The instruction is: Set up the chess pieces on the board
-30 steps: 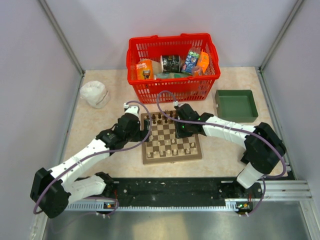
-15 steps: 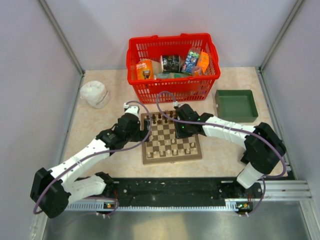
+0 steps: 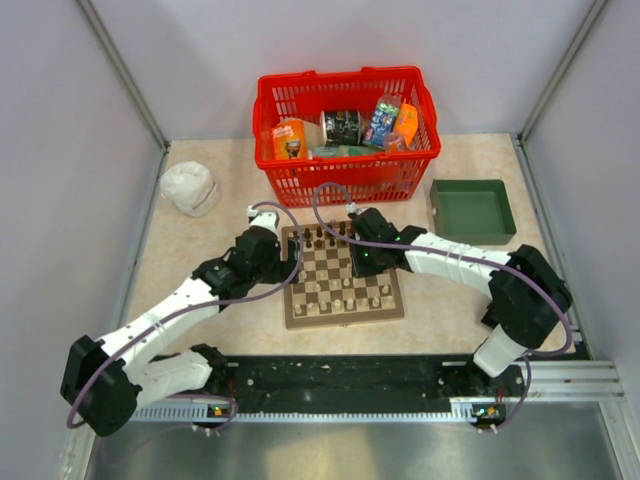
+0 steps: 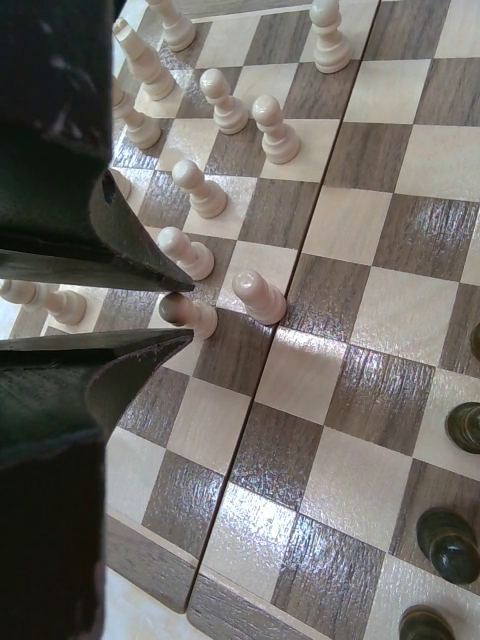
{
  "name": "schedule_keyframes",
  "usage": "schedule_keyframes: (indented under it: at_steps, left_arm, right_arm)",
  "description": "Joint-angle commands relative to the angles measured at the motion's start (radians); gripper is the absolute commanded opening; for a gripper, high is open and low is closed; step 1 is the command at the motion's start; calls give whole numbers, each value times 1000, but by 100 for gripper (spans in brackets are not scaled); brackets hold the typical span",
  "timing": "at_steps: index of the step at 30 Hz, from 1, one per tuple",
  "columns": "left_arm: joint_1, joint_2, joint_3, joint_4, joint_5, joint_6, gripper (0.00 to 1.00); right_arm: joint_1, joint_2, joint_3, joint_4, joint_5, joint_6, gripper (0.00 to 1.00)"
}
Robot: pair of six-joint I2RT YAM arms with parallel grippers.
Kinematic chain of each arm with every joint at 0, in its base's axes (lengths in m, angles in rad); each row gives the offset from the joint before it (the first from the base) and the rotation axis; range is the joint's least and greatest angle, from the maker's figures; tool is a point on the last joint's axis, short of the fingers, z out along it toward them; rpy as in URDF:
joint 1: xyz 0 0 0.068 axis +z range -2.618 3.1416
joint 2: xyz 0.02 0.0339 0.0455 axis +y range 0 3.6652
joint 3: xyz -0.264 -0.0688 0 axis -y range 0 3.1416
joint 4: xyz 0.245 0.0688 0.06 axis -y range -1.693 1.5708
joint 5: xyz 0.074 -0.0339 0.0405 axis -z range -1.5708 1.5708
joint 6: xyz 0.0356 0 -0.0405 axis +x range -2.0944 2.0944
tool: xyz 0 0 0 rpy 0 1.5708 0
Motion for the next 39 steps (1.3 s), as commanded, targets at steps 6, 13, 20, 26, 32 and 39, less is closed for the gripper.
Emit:
schedule_keyframes:
  at_steps: [6,13,20,26,32,39]
  left_arm:
    - [4,3,1,31,5,4,99]
    - [6,11,-1,42,16,4,99]
    - [6,14,3,46,24,4,99]
    - [6,13,3,43,20,4,99]
    - [6,13,3,40,19,4,99]
    - [4,22,3,45,19,5,99]
  right_arm:
    - [10,-69,5,-22,15,-6,21]
    - [10,-163,-60,-54,32,18,21]
    - [13,-190,-112,-67,35,32,21]
    - [13,-170,-92,-58,51,26,25]
    - [13,-172,-58,-39,49,22,32]
    - [11,-114,-19,-13,26,14,32]
